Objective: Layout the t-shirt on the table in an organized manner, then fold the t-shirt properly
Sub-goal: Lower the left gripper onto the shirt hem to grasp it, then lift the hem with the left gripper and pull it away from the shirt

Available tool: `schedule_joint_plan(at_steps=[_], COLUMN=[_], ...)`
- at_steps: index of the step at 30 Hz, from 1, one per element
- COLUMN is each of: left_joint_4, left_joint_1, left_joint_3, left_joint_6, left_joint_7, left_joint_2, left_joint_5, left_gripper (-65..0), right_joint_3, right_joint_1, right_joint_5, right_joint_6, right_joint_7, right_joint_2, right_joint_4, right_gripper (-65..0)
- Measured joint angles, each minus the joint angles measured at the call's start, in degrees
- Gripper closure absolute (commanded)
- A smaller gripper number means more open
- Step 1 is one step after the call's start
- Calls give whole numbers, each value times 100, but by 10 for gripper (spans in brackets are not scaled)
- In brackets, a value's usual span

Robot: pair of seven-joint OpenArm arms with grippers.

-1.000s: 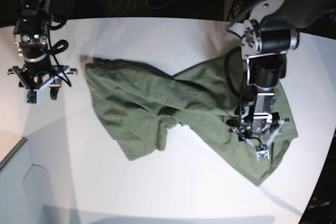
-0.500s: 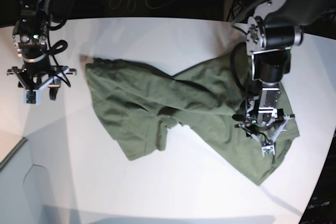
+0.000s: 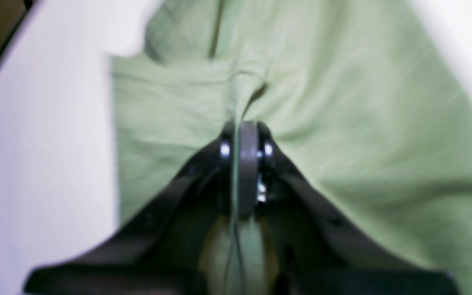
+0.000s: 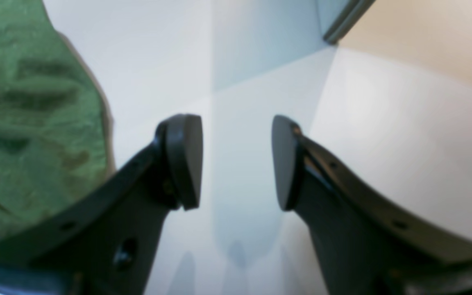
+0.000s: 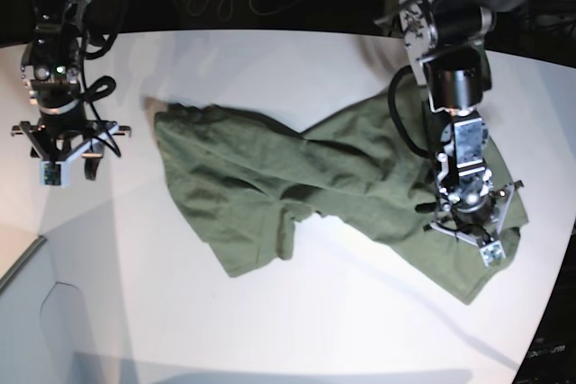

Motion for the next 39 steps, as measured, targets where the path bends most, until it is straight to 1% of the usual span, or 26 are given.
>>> schedule_joint_plan(at_steps=[2,6,10,14,16,17,20,22,24,29,33,39], left_joint_4=[459,1447,2024,2015,1954,1906,1884,1884,1904,2175,2459,2343], left_joint_1=[181,706,966,1099,1156,1185,1202,1198,1257,1493,1637,1709], left_joint_3=[0,-48,-79,-17,-50,-55,-74,-74,-72,-79,-55,-48], left_joint_6=[-2,-28,17,-9,-7,26,20,20,20,24,17,20], left_joint_7=[-2,31,-11,7,7,20,393,544,551,632,588,590], left_joint_2=[76,245,282,162,114,66,17,7,-28,-55,-52,-52], left_joint_5=[-7,-42,-448,-841,-966,-1036,-1224,-1362,-1464,-1685,-1805,-1803], left_gripper=[-8,-9,-13,-15,-17,-29,-126,-182,-206,-210,-212,-212], right_joint_3=[0,-9,-7,-46,-238,-361,-621,-739,-831,-859,-859,-855], right_joint_1=[55,337,560,931,1082,1126,1167,1193,1211,1207,1209,1209], right_joint_5=[2,7,-4,-4,-15,-13,-7,-2,-4,-2,-2,-2], right_joint_6=[0,-2,0,0,-4,-2,2,0,-2,0,-2,-2], right_joint_7=[4,28,-17,7,33,11,7,7,9,4,9,7], right_joint_2=[-2,-28,-9,-13,28,35,15,20,17,4,9,9], right_joint_4=[-39,-498,-1086,-1497,-1661,-1720,-1735,-1735,-1733,-1735,-1735,-1735], right_gripper=[-277,-278,-281,-281,-281,-281,-281,-281,-281,-281,-281,-281])
